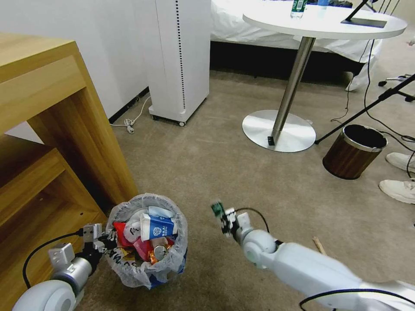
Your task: Pick up the trash bin and place the garbage on the floor into it.
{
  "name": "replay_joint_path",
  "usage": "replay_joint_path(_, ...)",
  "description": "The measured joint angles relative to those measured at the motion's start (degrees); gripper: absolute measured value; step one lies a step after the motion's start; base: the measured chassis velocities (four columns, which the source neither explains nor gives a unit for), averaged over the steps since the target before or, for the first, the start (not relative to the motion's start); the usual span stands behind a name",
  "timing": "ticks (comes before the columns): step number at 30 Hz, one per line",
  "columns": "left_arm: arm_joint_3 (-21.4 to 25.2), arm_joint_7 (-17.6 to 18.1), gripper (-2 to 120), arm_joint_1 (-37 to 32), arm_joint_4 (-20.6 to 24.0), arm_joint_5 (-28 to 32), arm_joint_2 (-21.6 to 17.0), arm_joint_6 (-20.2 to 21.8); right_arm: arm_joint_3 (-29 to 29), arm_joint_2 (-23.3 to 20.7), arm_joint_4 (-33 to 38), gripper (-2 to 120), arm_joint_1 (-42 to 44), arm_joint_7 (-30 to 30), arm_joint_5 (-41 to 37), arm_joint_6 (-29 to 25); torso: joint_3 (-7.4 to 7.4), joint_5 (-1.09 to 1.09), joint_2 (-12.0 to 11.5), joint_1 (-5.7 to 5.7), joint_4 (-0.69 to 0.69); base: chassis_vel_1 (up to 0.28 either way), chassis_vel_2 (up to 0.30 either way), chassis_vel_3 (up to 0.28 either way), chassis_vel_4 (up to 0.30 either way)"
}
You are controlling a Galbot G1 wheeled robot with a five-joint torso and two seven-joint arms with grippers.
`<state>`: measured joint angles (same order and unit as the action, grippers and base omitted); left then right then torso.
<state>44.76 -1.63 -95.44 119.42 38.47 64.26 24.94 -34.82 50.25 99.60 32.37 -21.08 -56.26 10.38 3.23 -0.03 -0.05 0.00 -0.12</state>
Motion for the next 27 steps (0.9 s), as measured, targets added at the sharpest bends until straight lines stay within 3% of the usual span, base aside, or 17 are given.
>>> replay_joint_path(1,0.0,0.0,1,0.0,0.0,0.0,0.0,0.0,0.0,0.0,0.0,0,0.0,0.0,0.0,0.0,0.0,0.0,0.0,0.0,0.0,0.0,0.0,0.0,0.0)
replay_joint_path(4,0.0,0.1,1,0.2,0.0,0.0,-0.1,0.1,0.4,-3.3,10.3,0,-3.2,2.5,0.0,-1.5,0.0,0.02,0.0,0.0,-0.01,0.0,0.0,0.0,0.0)
replay_joint_path(9,-0.1,0.2,1,0.1,0.4,0.0,-0.1,0.3,-1.9,-4.4,15.4,0,-7.4,4.1,-0.4,-1.9,0.0,0.03,0.0,0.0,-0.01,0.0,0.0,0.0,0.0)
replay_joint_path(12,-0.1,0.3,1,0.1,1.1,0.0,0.1,0.7,-9.8,-3.2,19.8,0,-17.8,5.6,-1.8,-2.5,0.0,0.02,0.0,0.0,0.01,0.0,0.0,0.0,0.0)
replay_joint_path(13,-0.1,0.3,1,0.1,1.1,0.0,0.1,0.7,-9.8,-3.2,19.8,0,-17.8,5.6,-1.8,-2.5,0.0,0.02,0.0,0.0,0.01,0.0,0.0,0.0,0.0)
replay_joint_path(15,0.1,0.5,1,-0.1,2.0,0.0,0.4,1.0,-16.3,-0.7,20.7,0,-23.5,5.8,-2.8,-2.4,0.0,0.02,0.0,0.0,0.01,0.0,0.0,0.0,0.0)
replay_joint_path(20,0.5,0.6,1,-0.3,2.9,0.0,0.9,1.2,-24.8,3.4,18.7,0,-27.3,4.7,-3.6,-1.2,0.0,0.02,0.0,0.0,0.01,0.0,0.0,0.0,0.0)
replay_joint_path(27,1.0,0.6,1,-0.6,3.5,0.1,1.4,1.3,-29.6,6.4,14.4,0,-27.3,3.6,-4.3,-0.2,0.0,0.02,0.0,0.0,0.0,0.0,0.0,0.0,0.0)
